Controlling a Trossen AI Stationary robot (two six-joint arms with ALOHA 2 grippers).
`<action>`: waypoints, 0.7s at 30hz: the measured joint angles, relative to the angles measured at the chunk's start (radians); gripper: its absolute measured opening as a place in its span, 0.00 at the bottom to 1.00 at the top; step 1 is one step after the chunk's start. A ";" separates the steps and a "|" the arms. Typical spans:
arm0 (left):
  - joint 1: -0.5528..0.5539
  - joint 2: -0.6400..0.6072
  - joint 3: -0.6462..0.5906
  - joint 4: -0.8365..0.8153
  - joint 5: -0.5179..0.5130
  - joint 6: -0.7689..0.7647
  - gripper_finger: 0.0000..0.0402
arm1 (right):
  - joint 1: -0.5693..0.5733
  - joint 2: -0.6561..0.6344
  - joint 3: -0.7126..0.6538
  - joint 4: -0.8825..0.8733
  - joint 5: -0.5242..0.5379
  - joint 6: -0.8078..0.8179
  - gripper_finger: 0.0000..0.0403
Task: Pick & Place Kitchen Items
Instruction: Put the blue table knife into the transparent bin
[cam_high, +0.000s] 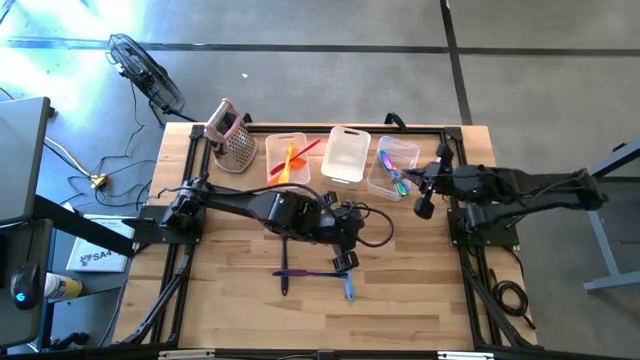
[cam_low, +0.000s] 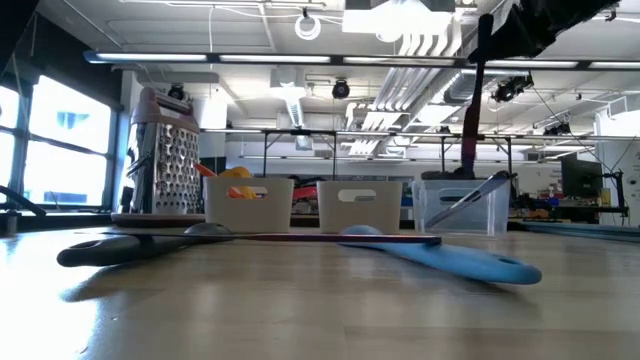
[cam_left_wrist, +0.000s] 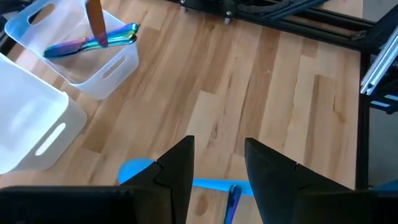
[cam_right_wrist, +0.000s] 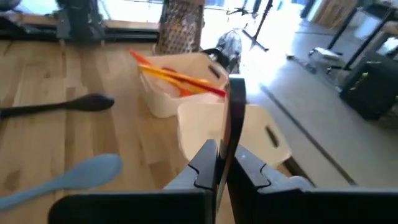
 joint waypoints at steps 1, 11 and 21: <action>-0.001 0.000 0.000 0.000 0.001 -0.006 0.34 | -0.017 0.003 -0.013 0.016 -0.026 -0.005 0.02; -0.027 0.000 0.000 -0.002 -0.001 -0.027 0.34 | -0.157 0.031 -0.114 0.078 -0.116 -0.040 0.02; -0.032 0.000 0.000 -0.003 -0.007 -0.031 0.34 | -0.248 0.023 -0.134 0.236 -0.228 -0.092 0.02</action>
